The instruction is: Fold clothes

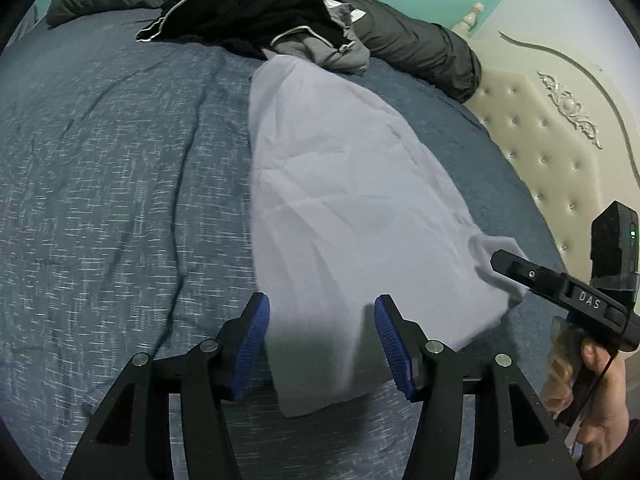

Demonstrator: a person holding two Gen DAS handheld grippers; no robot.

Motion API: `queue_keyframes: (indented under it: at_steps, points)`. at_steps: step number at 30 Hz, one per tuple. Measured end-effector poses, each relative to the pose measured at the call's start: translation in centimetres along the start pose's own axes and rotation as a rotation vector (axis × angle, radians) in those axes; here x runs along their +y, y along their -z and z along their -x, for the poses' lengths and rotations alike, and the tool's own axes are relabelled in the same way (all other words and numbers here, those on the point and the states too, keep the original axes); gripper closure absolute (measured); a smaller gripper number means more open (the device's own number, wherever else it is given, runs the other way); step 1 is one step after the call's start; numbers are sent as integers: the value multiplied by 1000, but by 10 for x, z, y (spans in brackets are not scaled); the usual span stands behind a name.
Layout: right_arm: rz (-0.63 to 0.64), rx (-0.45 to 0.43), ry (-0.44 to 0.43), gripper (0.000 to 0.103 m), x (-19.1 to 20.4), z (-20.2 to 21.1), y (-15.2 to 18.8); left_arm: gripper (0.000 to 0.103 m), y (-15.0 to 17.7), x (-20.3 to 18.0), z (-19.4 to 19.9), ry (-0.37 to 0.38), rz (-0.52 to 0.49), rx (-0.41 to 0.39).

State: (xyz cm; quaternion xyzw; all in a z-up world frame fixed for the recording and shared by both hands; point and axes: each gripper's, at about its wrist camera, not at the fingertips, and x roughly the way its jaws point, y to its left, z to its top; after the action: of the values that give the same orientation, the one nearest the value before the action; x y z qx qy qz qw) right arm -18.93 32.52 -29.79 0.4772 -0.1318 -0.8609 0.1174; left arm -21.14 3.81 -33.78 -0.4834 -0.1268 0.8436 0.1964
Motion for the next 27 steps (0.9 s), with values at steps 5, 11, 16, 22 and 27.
queue_keyframes:
  at_steps: [5, 11, 16, 22, 27]
  points:
    - [20, -6, -4, 91, -5, 3, -1, 44, -1, 2, 1, -12, -8, 0]
    - [83, -24, 11, 94, 0, 19, -2, 42, -4, -2, 3, -23, -25, -1]
    - [110, -34, 47, 94, -3, 28, 4, 42, -5, -6, 2, -27, -38, 3]
    - [57, 37, 76, 94, -34, -2, 24, 42, 3, -10, -16, -40, -67, 53]
    - [28, 62, 63, 94, -53, -10, 36, 42, 10, -9, -32, -39, -61, 85]
